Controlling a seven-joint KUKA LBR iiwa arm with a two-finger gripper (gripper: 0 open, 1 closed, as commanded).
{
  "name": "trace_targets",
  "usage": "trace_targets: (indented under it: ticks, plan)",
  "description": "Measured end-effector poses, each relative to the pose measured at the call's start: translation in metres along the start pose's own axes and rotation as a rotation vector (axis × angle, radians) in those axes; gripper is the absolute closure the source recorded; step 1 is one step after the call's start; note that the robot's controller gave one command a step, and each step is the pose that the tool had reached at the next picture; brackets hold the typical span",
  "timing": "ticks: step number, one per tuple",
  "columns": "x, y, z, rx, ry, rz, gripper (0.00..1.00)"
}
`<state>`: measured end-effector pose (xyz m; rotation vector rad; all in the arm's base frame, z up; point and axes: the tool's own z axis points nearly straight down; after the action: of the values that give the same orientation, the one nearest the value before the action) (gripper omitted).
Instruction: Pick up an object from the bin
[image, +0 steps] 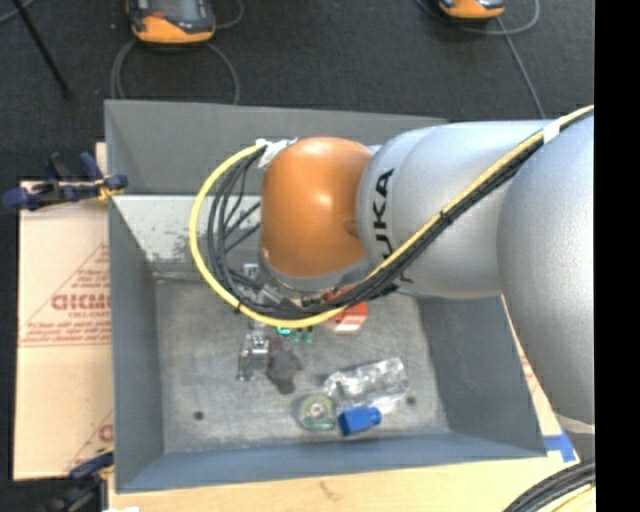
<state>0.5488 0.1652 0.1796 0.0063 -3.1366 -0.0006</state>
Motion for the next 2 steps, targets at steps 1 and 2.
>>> trace_targets:
  ticks: [1,2]
  plan:
    - [0.000,-0.067,0.052,0.004,-0.003,-0.101,0.00]
    - [-0.020,-0.089,0.104,-0.001,-0.006,-0.212,0.00]
